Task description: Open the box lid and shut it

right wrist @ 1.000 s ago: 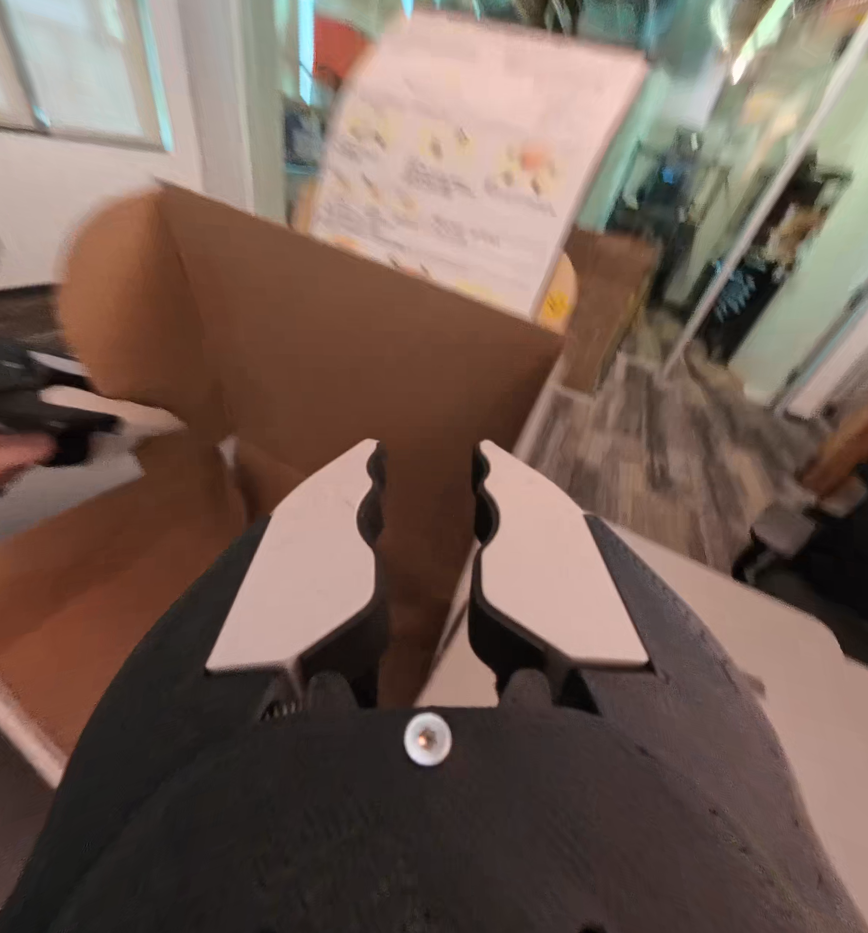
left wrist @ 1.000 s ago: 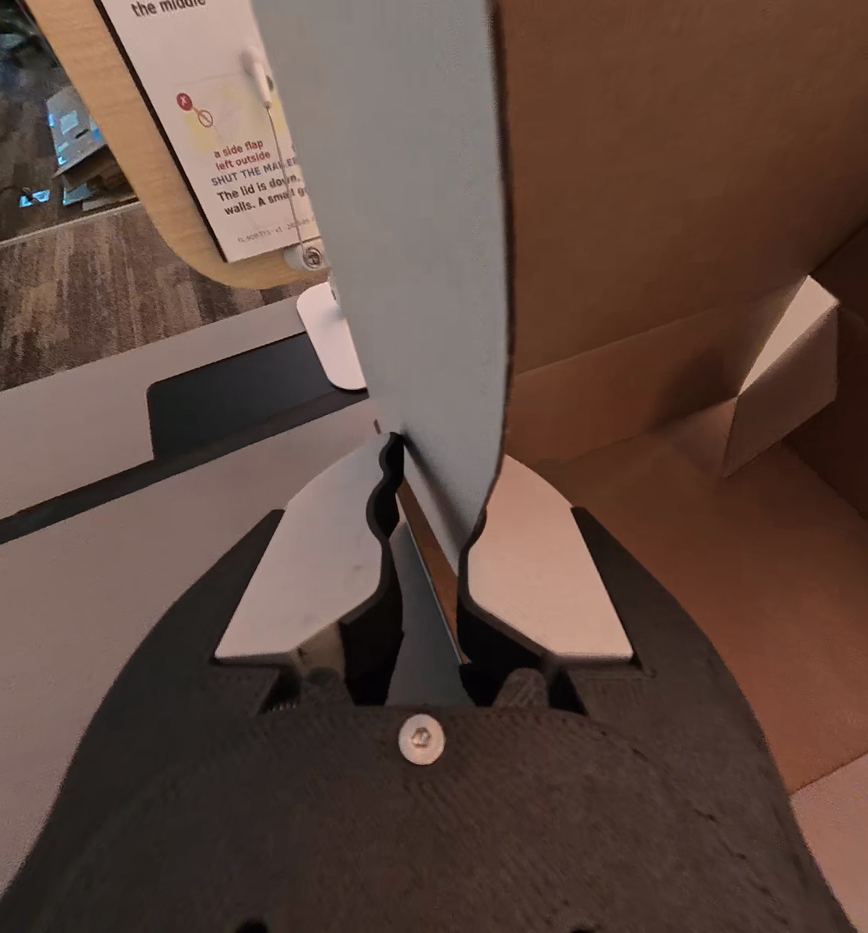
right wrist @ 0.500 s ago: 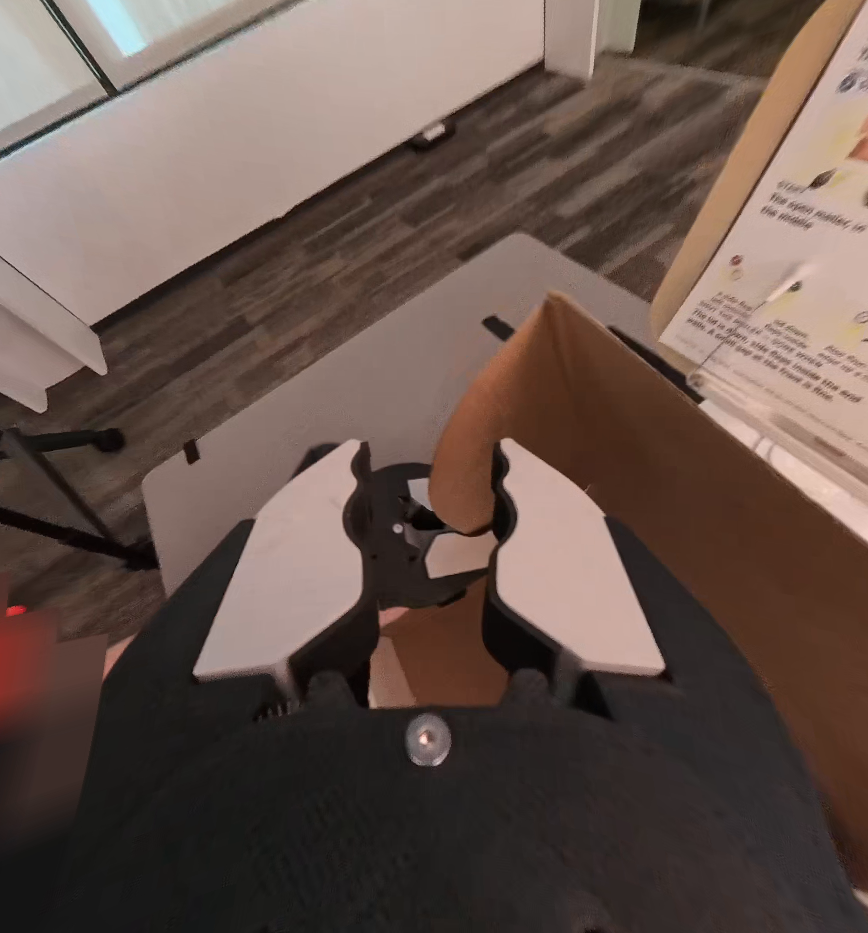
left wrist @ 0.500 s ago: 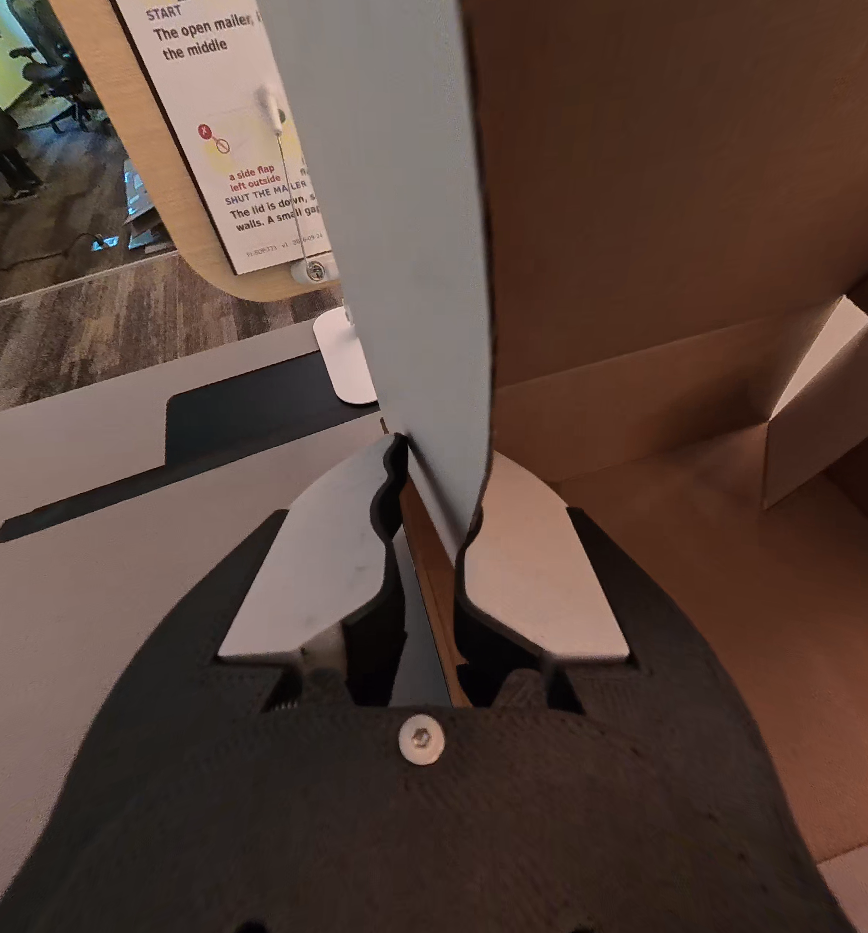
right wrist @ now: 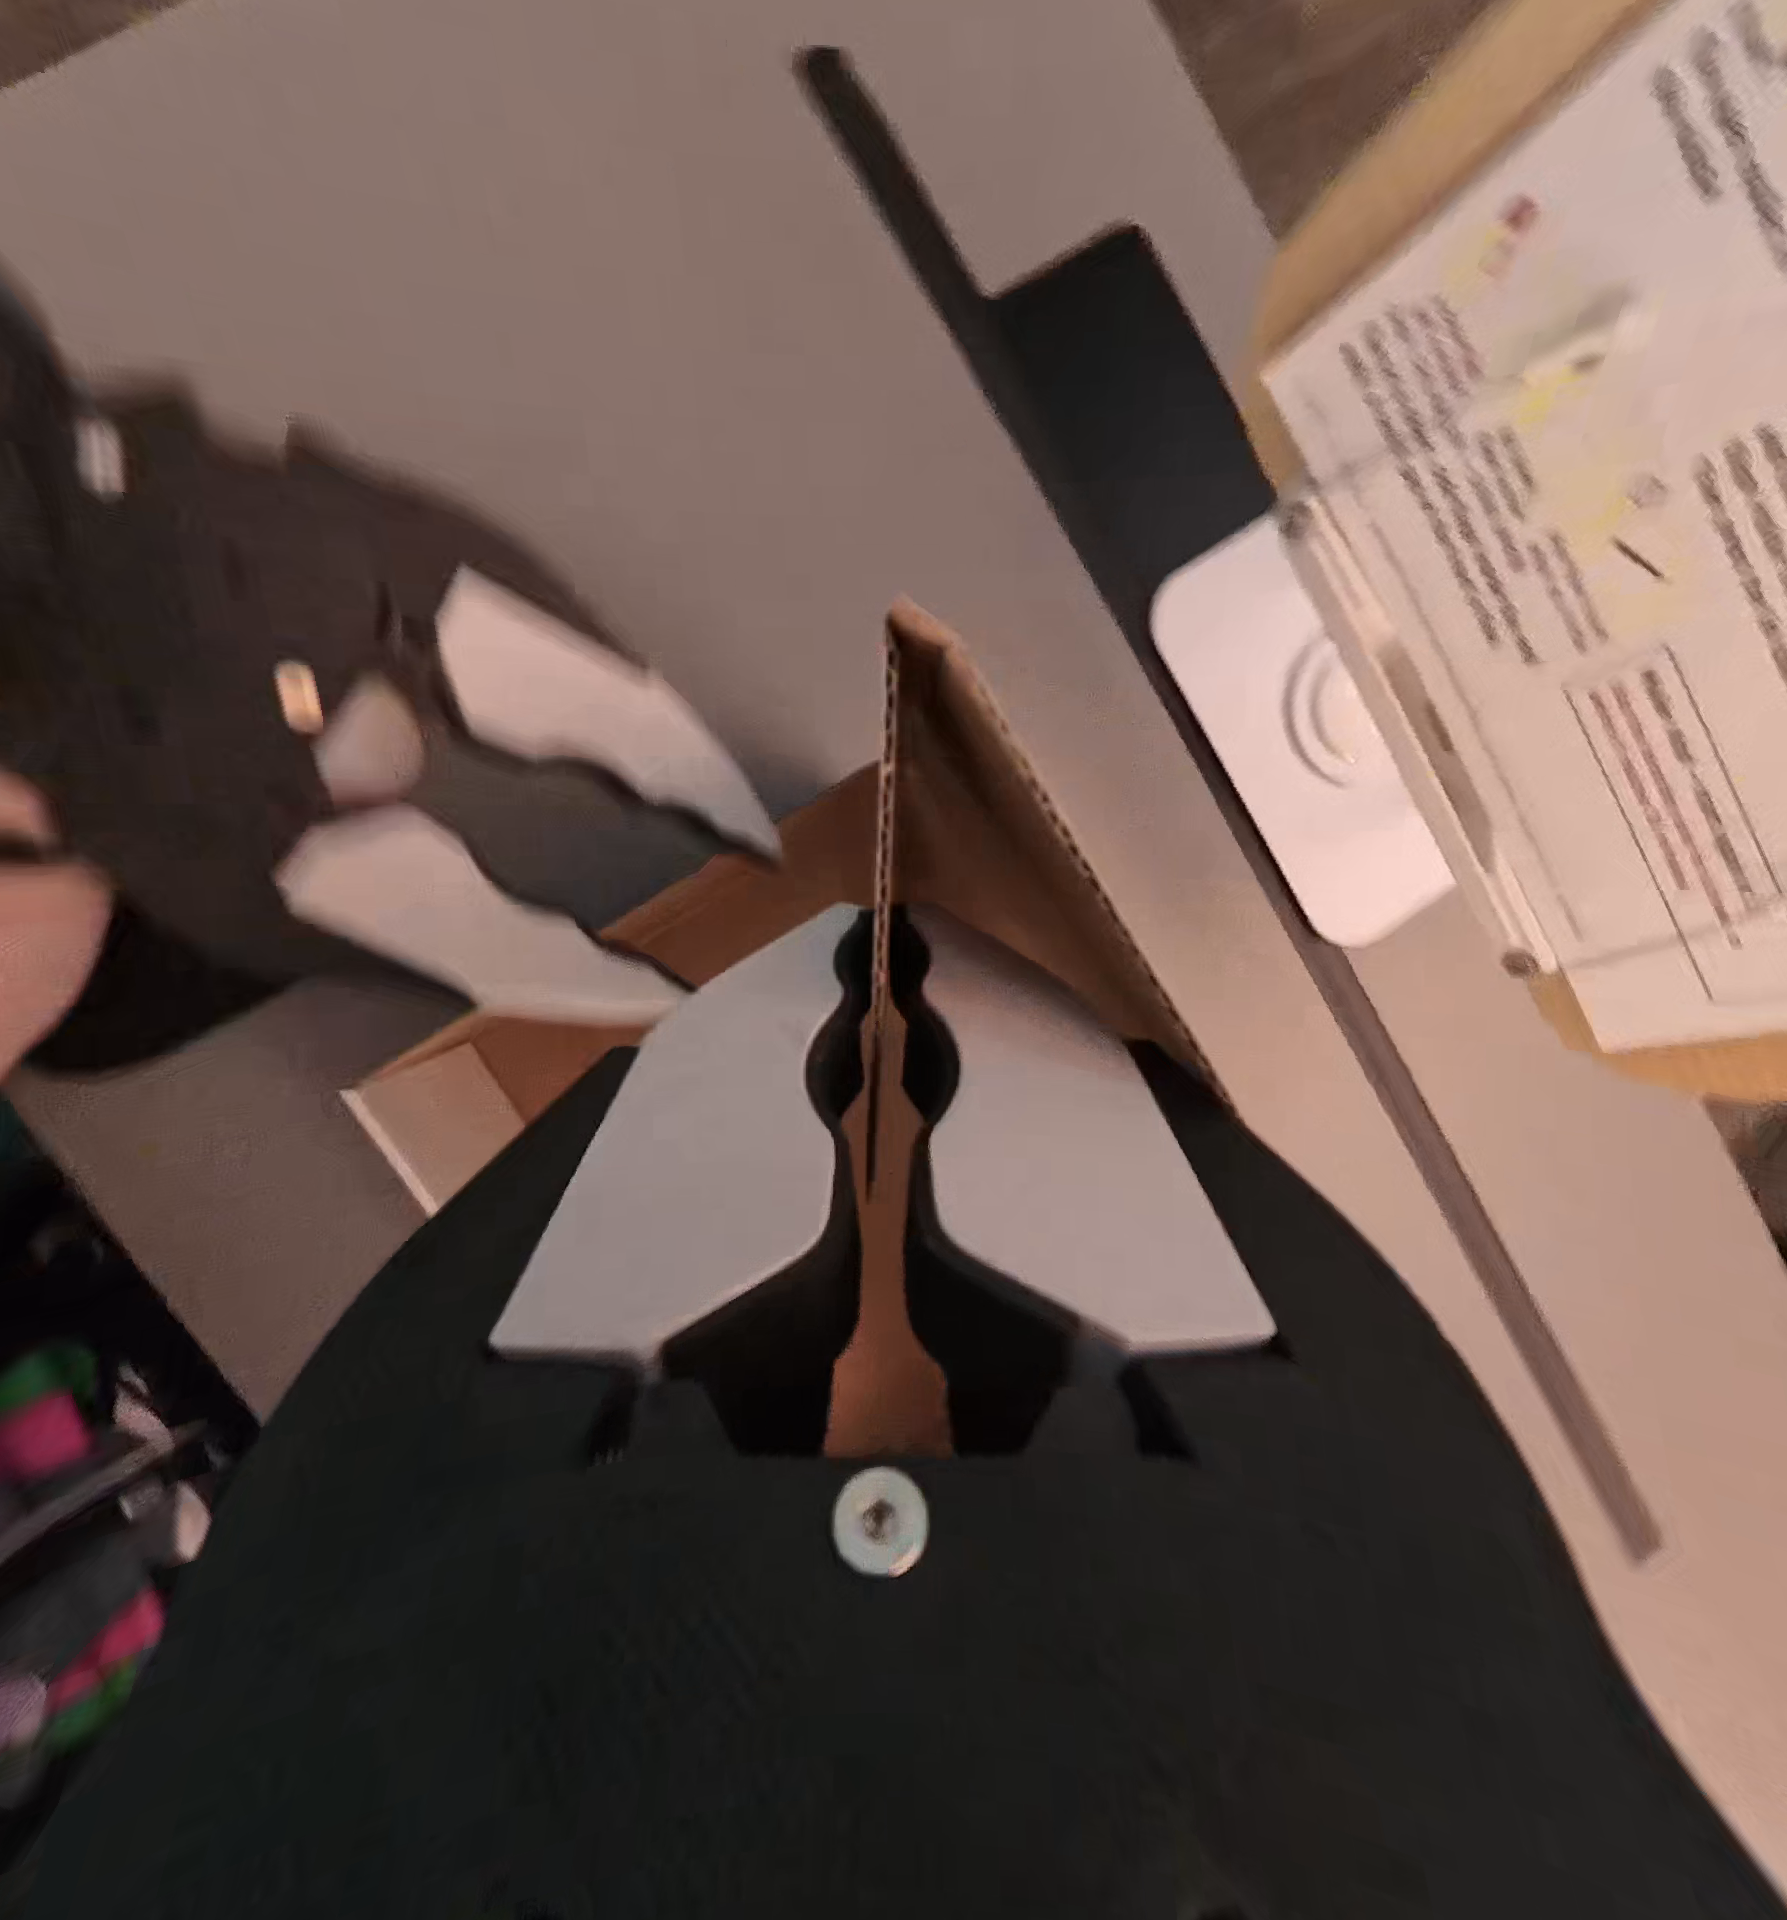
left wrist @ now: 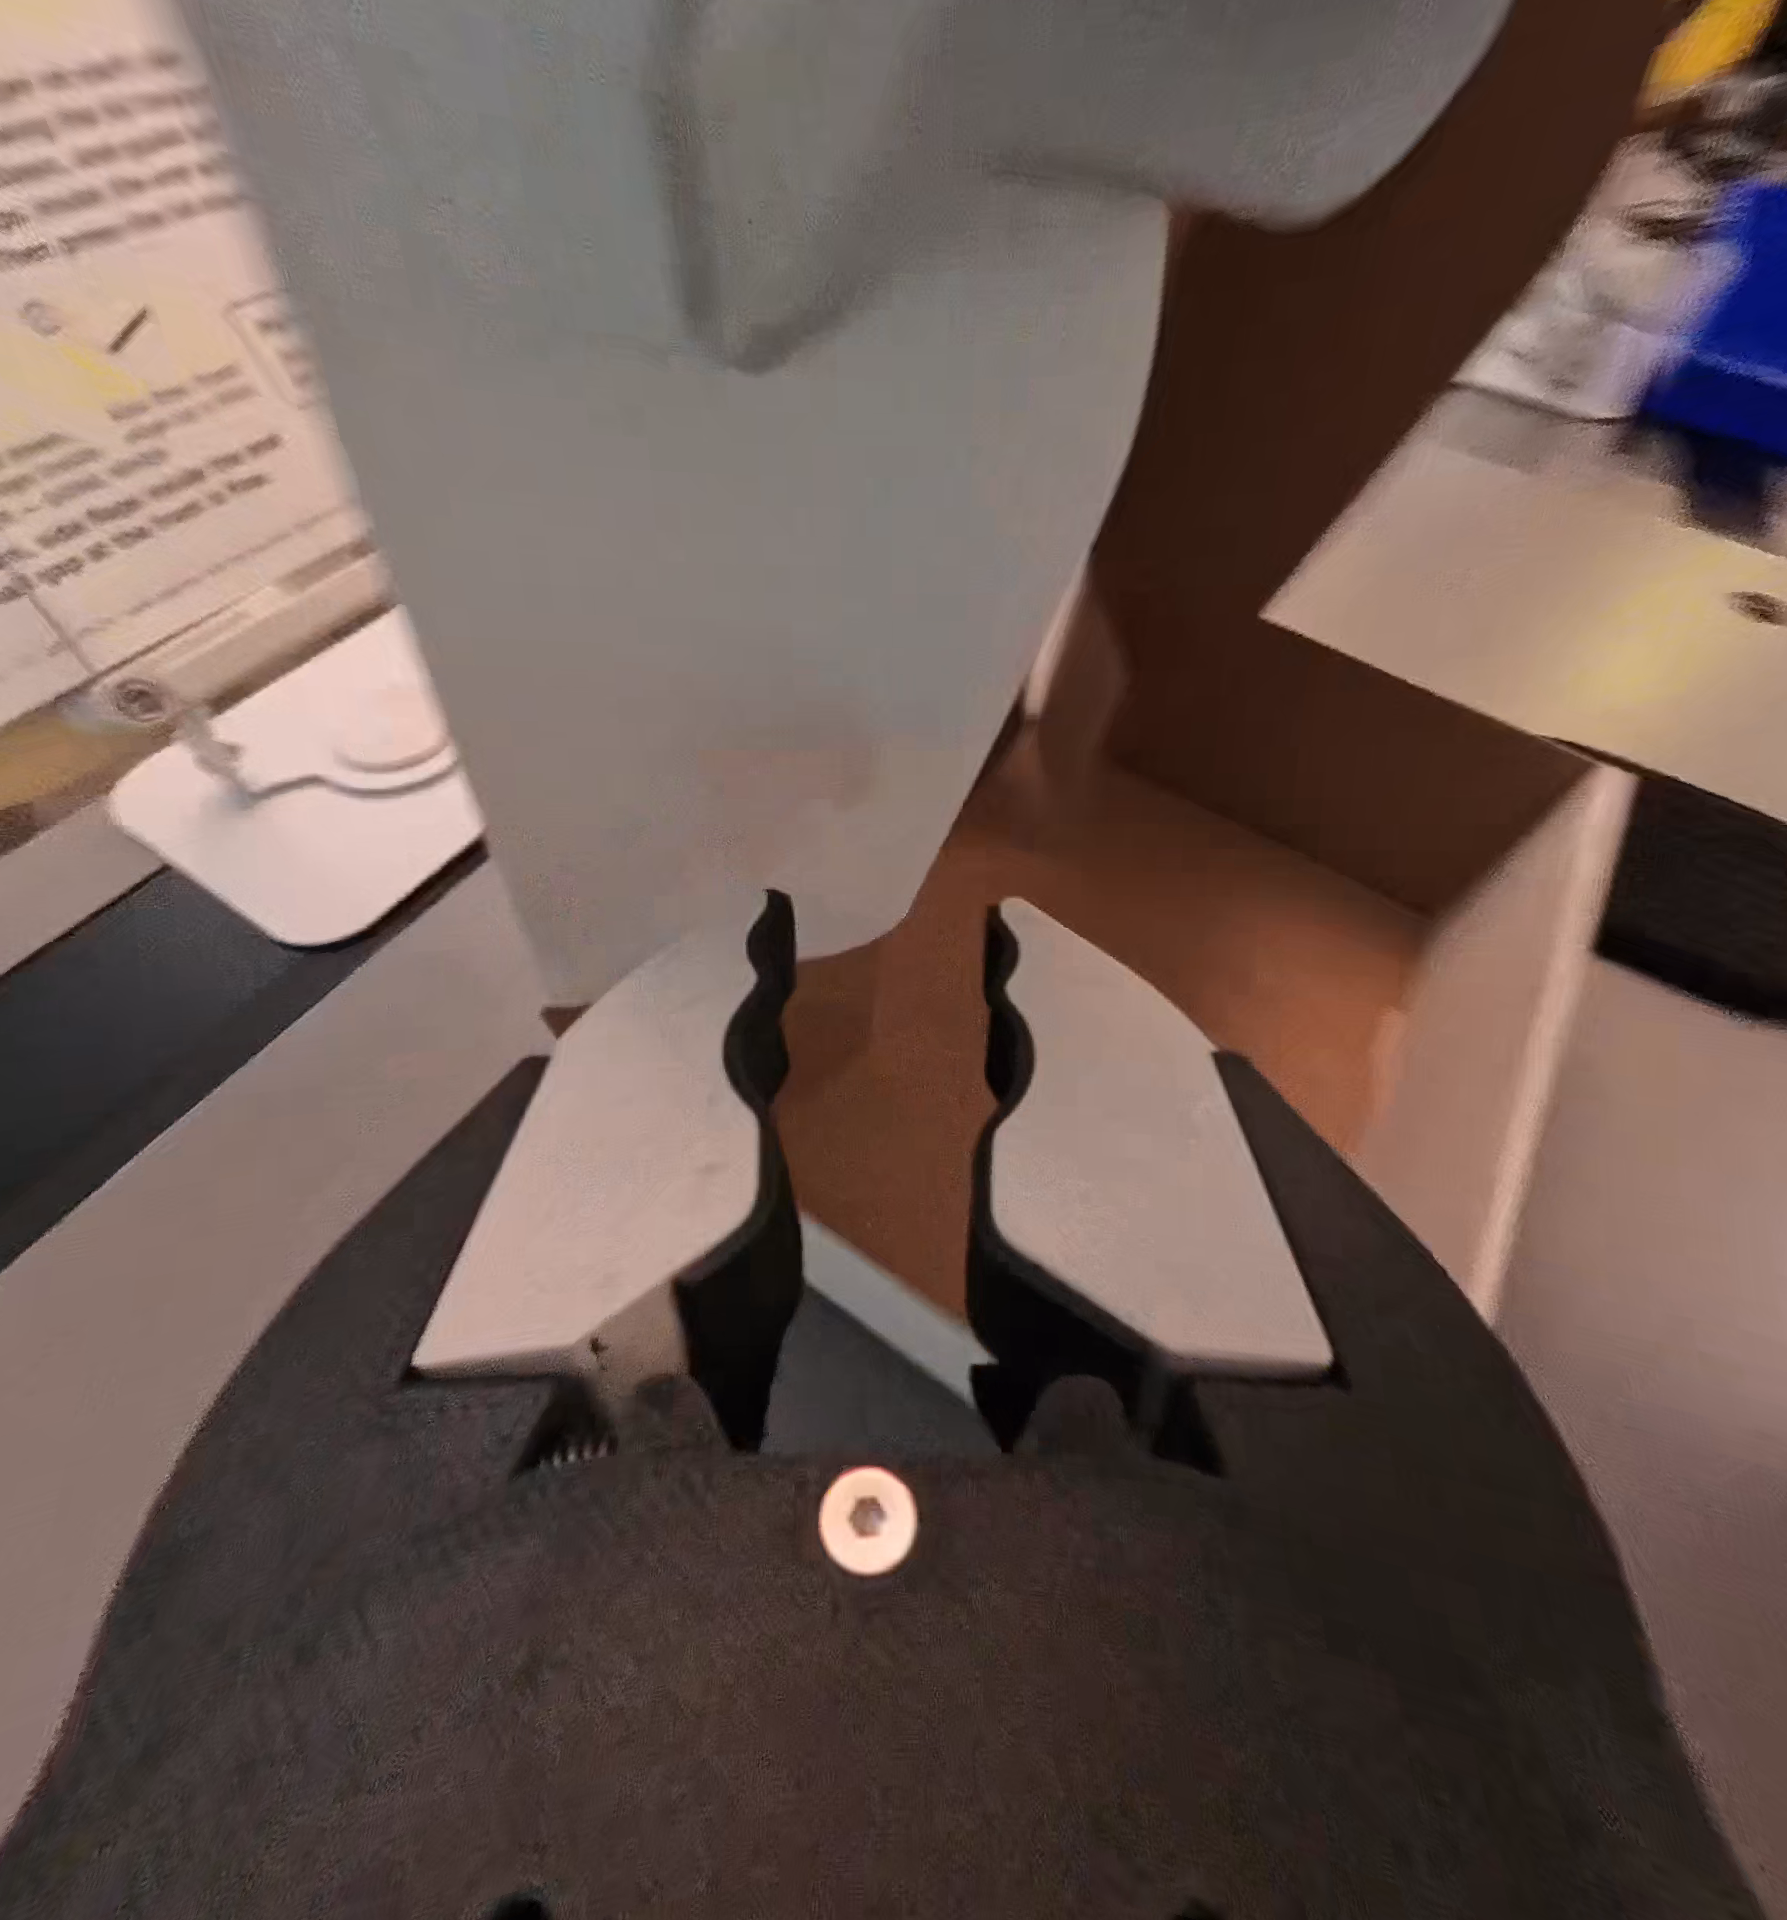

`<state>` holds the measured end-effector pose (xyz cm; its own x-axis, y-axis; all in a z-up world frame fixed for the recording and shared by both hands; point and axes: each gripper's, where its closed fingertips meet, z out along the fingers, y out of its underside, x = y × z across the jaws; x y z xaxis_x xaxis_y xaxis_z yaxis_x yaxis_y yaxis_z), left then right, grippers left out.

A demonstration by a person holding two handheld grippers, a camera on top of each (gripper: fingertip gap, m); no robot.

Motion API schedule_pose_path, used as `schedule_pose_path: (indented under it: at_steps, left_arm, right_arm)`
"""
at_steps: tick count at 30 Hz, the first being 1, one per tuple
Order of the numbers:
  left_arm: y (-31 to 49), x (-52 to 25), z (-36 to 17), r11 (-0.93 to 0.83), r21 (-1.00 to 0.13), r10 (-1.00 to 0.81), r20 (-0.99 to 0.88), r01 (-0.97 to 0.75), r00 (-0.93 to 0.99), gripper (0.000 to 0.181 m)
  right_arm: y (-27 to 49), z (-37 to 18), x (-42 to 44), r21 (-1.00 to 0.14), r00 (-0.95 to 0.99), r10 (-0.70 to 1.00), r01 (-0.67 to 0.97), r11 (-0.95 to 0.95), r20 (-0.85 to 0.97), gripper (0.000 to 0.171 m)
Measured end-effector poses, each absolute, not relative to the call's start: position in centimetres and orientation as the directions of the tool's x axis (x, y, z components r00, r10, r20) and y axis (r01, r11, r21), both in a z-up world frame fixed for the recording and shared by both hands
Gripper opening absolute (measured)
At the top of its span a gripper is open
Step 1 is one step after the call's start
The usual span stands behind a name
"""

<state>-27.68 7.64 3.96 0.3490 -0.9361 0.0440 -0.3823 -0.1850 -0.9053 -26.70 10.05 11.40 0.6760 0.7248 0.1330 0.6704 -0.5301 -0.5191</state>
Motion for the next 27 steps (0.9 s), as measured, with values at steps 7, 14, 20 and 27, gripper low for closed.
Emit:
schedule_pose_path:
  at_steps: [7, 14, 20, 27]
  left_arm:
    - [7.6, -37.7, 3.9, -0.172, -0.934, -0.961, 0.090, -0.313, 0.261, 0.063]
    - [5.1, -36.5, 0.4, -0.173, -0.940, -0.981, 0.190, -0.293, -0.030, 0.063]
    - [4.4, -33.1, -2.6, -0.215, -0.932, -0.937, 0.281, -0.290, -0.209, 0.042]
    - [5.5, -31.4, -4.8, -0.258, -0.927, -0.916, 0.324, -0.273, -0.237, 0.031]
  right_arm:
    - [4.2, 13.8, -27.7, -0.583, 0.285, 0.956, 0.789, -0.194, 0.068, 0.002]
    - [3.1, 14.1, -28.0, -0.578, 0.173, 0.984, 0.798, -0.168, -0.046, 0.003]
    - [3.2, 11.5, -28.0, -0.632, 0.244, 0.969, 0.746, -0.211, -0.036, 0.029]
    - [2.7, 6.7, -27.4, -0.827, 0.462, 0.881, 0.450, -0.336, -0.107, 0.050]
